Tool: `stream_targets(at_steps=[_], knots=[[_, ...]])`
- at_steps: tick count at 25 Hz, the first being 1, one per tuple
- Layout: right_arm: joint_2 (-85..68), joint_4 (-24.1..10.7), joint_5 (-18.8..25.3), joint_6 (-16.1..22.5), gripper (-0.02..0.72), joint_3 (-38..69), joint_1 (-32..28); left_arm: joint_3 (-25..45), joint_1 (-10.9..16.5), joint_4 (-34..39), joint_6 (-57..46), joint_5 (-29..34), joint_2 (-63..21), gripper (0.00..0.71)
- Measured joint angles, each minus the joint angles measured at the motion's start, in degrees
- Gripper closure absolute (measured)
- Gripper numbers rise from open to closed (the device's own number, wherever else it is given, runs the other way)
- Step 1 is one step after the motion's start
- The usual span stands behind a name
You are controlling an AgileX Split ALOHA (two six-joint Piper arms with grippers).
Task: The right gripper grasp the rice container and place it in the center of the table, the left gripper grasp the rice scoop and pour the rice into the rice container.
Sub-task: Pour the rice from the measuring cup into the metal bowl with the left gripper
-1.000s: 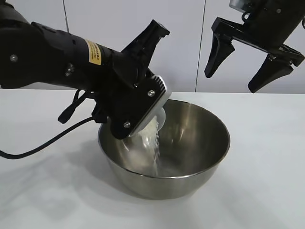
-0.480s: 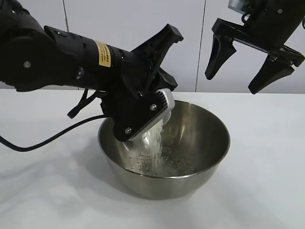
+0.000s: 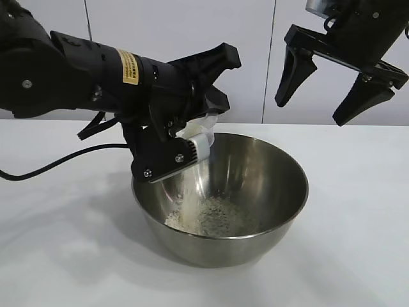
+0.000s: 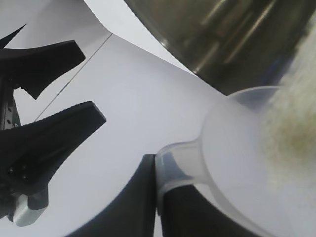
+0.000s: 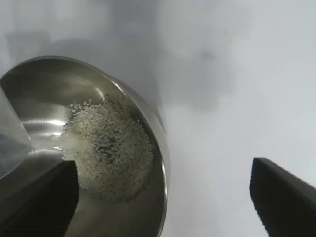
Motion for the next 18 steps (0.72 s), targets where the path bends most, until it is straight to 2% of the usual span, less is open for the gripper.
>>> stream_targets(at_steps=[6,18], knots=[[0.00,0.00,0.00,-0.33,0.050,0.00,0.00,0.00,0.10,6.32,0.06,-0.18,0.00,0.707],[0.00,-0.15,-0.23,-0.59,0.050,0.00,0.00,0.00,0.10,7.27,3.59,-1.50,0.00,0.707]])
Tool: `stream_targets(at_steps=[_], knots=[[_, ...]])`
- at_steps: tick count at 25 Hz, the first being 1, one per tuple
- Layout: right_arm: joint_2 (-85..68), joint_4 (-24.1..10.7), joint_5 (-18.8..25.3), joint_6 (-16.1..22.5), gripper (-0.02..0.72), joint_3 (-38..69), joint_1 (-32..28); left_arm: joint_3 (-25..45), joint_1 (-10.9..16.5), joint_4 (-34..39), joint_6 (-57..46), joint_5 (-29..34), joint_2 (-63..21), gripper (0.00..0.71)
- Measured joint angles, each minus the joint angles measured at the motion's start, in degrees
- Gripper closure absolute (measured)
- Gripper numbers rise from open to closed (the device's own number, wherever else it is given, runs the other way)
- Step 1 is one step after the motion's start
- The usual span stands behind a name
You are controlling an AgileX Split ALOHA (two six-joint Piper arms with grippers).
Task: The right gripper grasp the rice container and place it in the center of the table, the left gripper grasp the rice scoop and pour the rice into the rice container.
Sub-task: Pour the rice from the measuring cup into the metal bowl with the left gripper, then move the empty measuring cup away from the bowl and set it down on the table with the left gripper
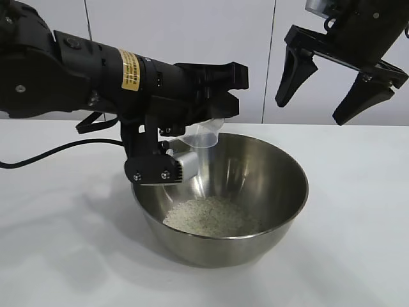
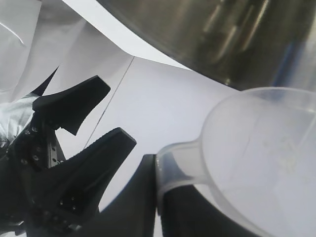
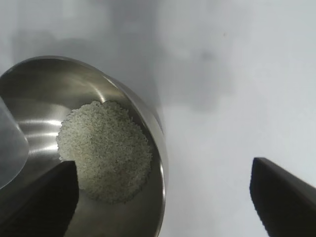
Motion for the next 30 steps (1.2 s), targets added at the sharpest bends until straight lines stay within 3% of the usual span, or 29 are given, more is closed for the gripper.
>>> stream_targets(at_steps=[7,11,16,22,26,30], knots=[[0.00,-0.05,-0.02,0.00,0.050,0.00,0.00,1.38,0.00,-5.88,-13.56,-3.79,0.00,0.707],[0.00,-0.05,-0.07,0.00,0.050,0.00,0.00,4.39,-0.55,-7.38,-26.45,-9.30,0.00,0.707],[0.00,-0.05,-0.07,0.06,0.050,0.00,0.00,5.06,-3.73,-7.99,-46.21,-15.45,0.00,0.707],[0.00,-0.05,-0.07,0.17,0.050,0.00,0.00,5.11,-4.27,-10.01,-67.24,-23.18,0.00,0.707],[0.00,-0.05,-0.07,0.51,0.050,0.00,0.00,5.11,-4.27,-15.84,-74.43,-24.74,0.00,0.707],[0.00,-0.05,-0.07,0.51,0.050,0.00,0.00,5.11,-4.27,-26.98,-82.84,-28.31,0.00,0.707]])
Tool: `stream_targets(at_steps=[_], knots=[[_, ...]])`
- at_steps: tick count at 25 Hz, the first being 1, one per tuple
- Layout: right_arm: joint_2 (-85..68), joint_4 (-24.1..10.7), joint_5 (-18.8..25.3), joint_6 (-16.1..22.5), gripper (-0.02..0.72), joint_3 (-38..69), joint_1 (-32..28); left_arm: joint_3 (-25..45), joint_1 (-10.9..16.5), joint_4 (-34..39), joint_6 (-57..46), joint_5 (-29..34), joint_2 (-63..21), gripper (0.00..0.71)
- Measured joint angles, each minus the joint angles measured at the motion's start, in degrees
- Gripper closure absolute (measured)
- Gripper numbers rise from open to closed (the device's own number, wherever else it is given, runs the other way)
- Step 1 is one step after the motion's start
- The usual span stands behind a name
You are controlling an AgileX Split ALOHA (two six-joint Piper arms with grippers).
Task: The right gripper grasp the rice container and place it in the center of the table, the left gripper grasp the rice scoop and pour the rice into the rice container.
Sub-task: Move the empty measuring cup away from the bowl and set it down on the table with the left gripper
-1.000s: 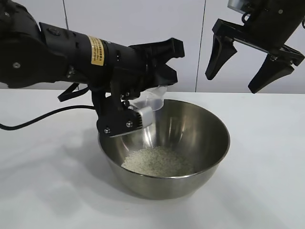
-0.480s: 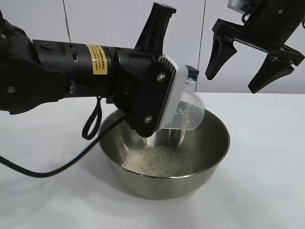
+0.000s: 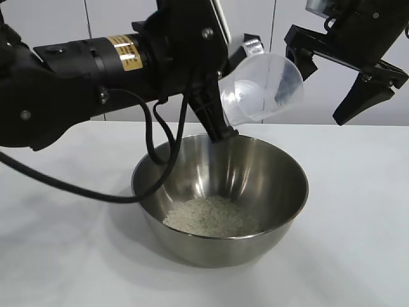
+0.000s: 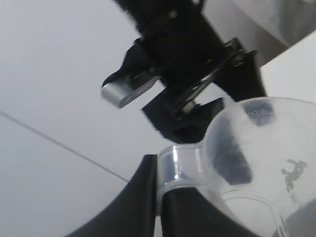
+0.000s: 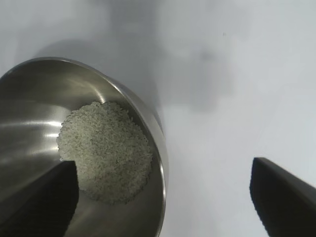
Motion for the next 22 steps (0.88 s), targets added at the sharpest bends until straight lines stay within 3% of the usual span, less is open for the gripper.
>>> stream_targets(at_steps=[5,9,14,19,22], knots=[[0.00,0.00,-0.13,0.00,0.050,0.00,0.00,0.00,0.00,-16.92,-14.60,-6.60,-0.23,0.707],[0.00,-0.05,-0.68,0.00,0.050,0.00,0.00,0.70,1.32,-23.84,-20.62,-7.26,-1.54,0.707],[0.00,-0.40,-1.02,0.00,0.050,0.00,0.00,6.34,5.95,-22.98,-26.63,-8.03,-5.12,0.707],[0.00,-0.67,-1.20,0.00,0.050,0.00,0.00,16.41,13.53,-13.57,-33.96,-8.83,-5.96,0.707],[0.00,-0.72,-1.57,0.00,0.050,0.00,0.00,21.30,16.50,-11.84,-34.43,-8.83,-5.96,0.707]])
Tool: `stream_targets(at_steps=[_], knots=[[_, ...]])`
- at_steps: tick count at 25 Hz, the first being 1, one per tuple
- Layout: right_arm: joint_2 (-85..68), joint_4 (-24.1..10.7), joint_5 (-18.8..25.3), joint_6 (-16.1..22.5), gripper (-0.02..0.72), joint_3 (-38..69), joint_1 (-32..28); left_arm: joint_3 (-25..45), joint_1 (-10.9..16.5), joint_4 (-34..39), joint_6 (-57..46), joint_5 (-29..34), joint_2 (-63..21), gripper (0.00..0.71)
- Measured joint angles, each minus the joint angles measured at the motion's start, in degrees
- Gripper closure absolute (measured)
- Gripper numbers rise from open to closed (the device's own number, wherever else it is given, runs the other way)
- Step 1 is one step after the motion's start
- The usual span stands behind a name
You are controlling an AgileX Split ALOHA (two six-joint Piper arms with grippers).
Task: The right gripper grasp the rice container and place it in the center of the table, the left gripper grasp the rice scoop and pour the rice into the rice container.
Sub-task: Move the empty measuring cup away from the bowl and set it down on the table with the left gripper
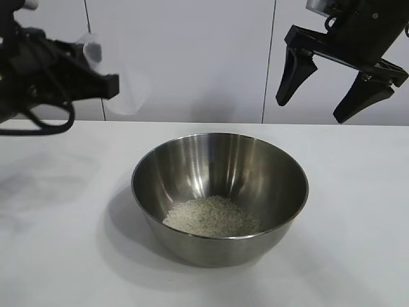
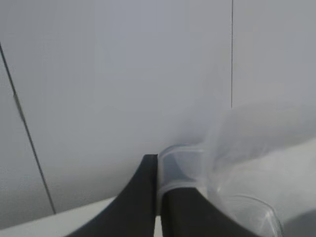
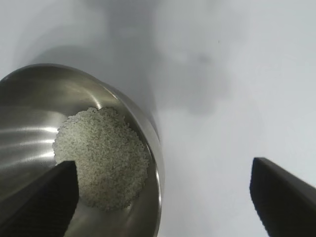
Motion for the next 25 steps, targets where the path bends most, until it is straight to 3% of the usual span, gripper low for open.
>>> stream_targets(at_steps=[8,25], knots=[[0.00,0.00,-1.03,0.00,0.050,0.00,0.00,3.53,5.41,0.86,-0.12,-0.07,4.00,0.707],[0.00,-0.19,-1.42,0.00,0.050,0.00,0.00,-2.39,5.74,2.23,-0.12,-0.13,16.72,0.707]])
